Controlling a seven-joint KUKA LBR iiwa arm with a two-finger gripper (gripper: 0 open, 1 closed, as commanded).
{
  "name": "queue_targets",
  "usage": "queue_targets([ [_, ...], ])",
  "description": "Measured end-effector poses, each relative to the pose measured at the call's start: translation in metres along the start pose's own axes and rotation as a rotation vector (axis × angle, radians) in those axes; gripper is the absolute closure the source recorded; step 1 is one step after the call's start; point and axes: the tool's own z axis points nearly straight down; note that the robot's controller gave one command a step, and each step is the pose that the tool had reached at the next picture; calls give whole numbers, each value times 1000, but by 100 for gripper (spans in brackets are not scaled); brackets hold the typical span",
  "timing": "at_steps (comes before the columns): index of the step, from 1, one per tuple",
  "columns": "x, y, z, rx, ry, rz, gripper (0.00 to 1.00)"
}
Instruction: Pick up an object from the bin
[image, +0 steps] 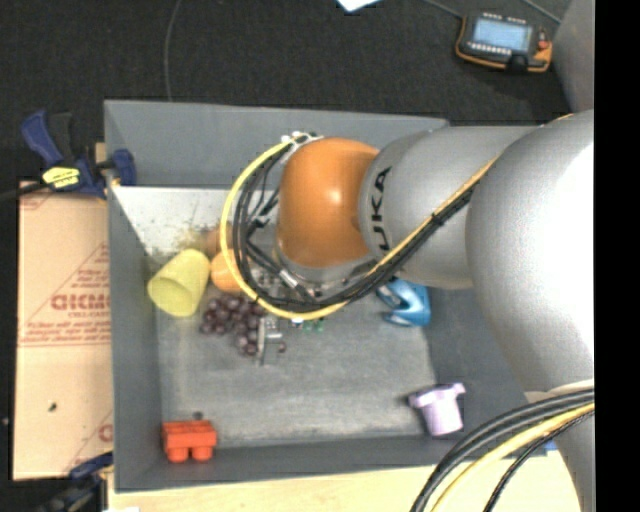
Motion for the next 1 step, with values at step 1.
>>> queue_targets([
  [1, 0, 0, 0, 0, 0, 0, 0],
])
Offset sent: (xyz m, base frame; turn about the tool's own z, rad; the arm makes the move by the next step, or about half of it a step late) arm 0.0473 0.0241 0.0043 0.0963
